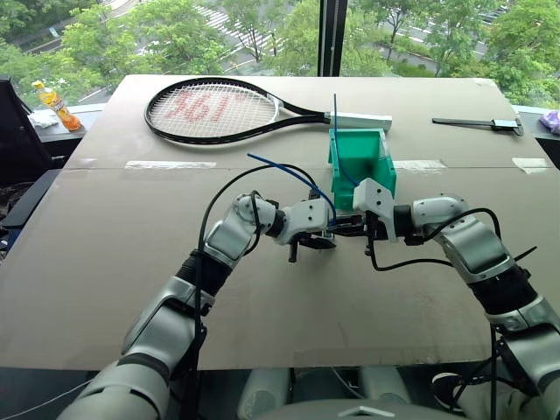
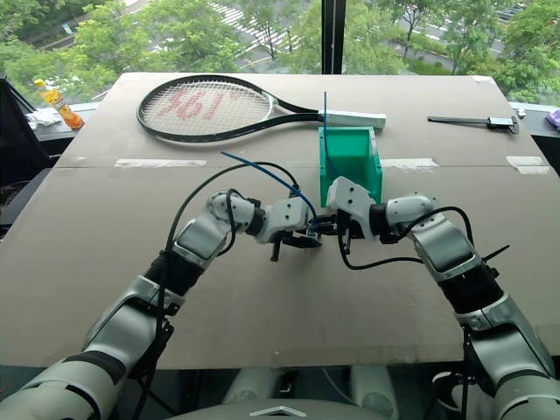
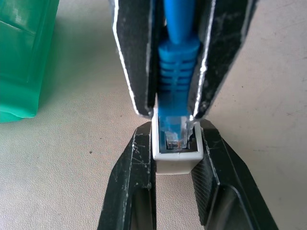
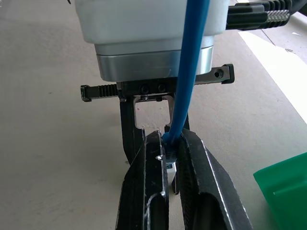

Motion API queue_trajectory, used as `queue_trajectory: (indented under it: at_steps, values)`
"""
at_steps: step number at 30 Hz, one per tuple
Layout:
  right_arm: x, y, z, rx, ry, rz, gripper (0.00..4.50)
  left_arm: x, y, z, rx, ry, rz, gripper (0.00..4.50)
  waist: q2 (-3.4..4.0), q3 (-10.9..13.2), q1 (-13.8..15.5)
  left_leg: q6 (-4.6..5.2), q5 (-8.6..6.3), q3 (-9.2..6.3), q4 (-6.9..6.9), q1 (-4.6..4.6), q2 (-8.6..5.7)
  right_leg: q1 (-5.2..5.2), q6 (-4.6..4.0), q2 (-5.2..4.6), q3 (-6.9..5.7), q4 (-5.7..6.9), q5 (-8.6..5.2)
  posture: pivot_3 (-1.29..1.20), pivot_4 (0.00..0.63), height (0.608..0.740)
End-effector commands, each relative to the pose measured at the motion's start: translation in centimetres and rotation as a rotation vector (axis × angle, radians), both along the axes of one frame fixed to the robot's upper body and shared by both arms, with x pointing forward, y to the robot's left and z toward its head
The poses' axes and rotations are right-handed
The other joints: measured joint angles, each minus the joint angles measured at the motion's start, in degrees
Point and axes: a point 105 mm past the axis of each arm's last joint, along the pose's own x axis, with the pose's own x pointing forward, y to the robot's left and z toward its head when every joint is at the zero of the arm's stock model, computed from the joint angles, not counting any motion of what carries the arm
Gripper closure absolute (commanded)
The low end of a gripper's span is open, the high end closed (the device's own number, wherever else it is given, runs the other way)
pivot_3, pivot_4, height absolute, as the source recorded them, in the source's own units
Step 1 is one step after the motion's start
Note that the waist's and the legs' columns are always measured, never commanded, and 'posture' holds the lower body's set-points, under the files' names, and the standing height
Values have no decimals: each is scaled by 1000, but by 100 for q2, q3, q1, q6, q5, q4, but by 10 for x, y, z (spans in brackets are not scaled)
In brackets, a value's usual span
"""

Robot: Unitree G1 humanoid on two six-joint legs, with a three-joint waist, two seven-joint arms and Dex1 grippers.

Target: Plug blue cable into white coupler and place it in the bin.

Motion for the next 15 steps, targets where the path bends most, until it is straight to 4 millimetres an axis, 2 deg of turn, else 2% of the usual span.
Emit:
queue_trajectory:
  at_steps: [1, 4, 10, 12, 14, 15]
  values:
    - [2, -6, -12, -73, 24, -18, 4500, -1, -4, 1, 2, -10, -24, 4102, 0, 0, 2, 0, 0, 0, 0, 0, 0, 0, 0, -1, 0, 0, 0, 0, 150, 740]
    - [1, -2, -24, -120, 22, 0, 4500, -1, -5, 1, -1, -13, -23, 4102, 1, -1, 0, 0, 0, -1, 0, 0, -1, 0, 0, -1, 0, 0, 0, 0, 150, 740]
    - [-6, -5, -62, -231, 57, 22, 4500, -2, -7, 1, -10, -11, -19, 4102, 3, -12, -6, 1, -1, 0, 1, 40, -1, 40, 1, 0, 0, 0, -1, 0, 150, 740]
    - [1, -5, -59, -184, 31, -28, 4500, -2, -7, 1, -17, -8, -11, 4102, 1, -21, -15, 1, -1, 1, -1, 66, 0, 66, 1, 0, 1, -1, -3, 0, 150, 740]
    - [7, -4, -47, -122, -16, -43, 4500, -2, -6, 1, -21, -7, -5, 4102, 2, -34, -23, 1, -1, 1, -2, 74, 3, 71, 1, 2, 1, -1, -3, 0, 150, 740]
    - [8, -4, -35, -60, -33, -49, 4500, -2, -6, 2, -29, -2, 1, 4102, 4, -35, -28, 1, -1, 1, -2, 75, 3, 72, 1, 2, 1, 0, -3, 0, 150, 740]
